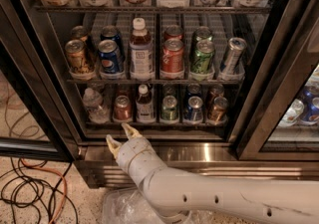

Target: Pick water bottle from bottom shelf of fridge

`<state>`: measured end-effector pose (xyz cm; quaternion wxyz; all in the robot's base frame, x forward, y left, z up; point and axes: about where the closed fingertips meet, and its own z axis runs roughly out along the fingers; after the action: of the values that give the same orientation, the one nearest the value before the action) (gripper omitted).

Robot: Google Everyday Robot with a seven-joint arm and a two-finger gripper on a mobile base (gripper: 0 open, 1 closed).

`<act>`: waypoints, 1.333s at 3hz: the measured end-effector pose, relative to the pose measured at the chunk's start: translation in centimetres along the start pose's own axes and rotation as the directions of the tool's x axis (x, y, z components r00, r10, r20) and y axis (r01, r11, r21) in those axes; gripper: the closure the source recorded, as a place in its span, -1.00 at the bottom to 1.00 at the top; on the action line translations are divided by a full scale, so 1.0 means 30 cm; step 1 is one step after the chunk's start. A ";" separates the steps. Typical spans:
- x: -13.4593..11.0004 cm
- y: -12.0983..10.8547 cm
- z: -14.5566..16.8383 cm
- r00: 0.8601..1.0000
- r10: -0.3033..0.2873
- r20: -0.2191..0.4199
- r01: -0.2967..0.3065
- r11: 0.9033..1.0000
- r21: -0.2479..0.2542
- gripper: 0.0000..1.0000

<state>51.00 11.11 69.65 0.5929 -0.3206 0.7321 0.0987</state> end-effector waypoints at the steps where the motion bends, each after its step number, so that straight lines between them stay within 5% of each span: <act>1: -0.032 -0.154 0.072 0.999 -0.007 0.052 0.004 0.998 0.068 -0.42; 2: -0.051 -0.166 0.078 0.998 -0.005 0.062 0.001 0.998 0.070 -0.45; 3: -0.047 -0.160 0.071 0.998 0.003 0.068 -0.007 0.998 0.062 0.02; 4: -0.022 -0.108 0.105 0.992 0.068 0.104 -0.067 0.998 -0.011 0.20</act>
Offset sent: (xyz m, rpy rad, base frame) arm 0.0387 -0.0199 0.0111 0.0129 -0.0591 -0.0516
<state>55.50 10.47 70.16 0.6256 -0.2922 0.7101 0.1380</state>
